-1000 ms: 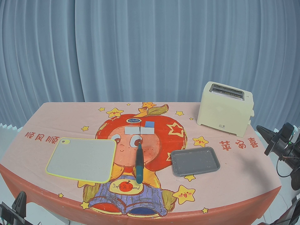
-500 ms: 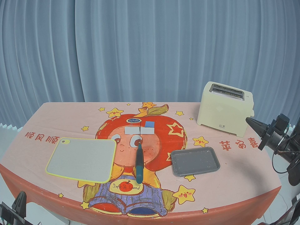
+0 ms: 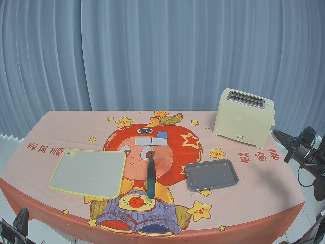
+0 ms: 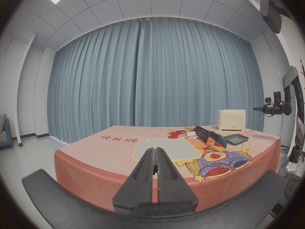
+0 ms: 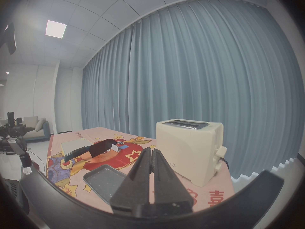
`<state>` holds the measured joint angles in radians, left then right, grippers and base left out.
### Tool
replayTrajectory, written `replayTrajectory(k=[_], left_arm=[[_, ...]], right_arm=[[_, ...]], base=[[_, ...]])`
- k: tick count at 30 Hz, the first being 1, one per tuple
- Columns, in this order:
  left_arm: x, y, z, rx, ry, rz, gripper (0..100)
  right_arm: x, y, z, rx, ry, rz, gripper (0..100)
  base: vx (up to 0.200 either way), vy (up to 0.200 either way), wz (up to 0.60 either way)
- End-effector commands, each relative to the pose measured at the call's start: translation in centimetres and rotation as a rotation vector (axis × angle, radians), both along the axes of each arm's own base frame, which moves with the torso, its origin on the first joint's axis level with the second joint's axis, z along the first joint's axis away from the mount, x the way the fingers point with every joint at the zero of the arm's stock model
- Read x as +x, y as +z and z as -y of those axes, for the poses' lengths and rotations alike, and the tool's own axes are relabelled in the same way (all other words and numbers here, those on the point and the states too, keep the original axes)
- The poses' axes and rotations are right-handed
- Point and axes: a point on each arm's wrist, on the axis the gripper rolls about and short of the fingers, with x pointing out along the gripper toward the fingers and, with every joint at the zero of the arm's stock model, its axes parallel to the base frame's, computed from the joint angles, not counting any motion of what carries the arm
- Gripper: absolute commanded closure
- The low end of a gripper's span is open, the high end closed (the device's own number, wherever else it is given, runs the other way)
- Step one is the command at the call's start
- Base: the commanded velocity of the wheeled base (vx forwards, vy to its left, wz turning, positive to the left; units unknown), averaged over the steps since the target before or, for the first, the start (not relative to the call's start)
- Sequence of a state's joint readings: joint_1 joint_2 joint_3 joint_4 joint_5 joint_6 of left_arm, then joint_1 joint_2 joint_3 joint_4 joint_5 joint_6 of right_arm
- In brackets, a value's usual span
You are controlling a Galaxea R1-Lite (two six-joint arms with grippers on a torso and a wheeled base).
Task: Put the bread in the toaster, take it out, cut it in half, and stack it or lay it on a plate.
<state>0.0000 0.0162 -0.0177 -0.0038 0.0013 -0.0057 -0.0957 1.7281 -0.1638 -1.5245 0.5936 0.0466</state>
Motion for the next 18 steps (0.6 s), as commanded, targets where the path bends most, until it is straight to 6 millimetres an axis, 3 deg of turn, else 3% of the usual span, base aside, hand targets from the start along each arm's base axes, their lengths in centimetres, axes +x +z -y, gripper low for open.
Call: replayTrajectory(k=[1, 18], left_arm=[[0.0, -0.5, 0.0, 0.000, 0.000, -0.001, 100], [0.0, -0.5, 0.0, 0.000, 0.000, -0.001, 100]], right_arm=[[-0.4, -0.9, 0.2, -0.001, -0.011, -0.046, 100], [-1.7, -2.7, 0.9, -0.046, -0.049, -0.113, 100]], base=[[0.000, 0.000, 0.00], [0.000, 0.000, 0.00]])
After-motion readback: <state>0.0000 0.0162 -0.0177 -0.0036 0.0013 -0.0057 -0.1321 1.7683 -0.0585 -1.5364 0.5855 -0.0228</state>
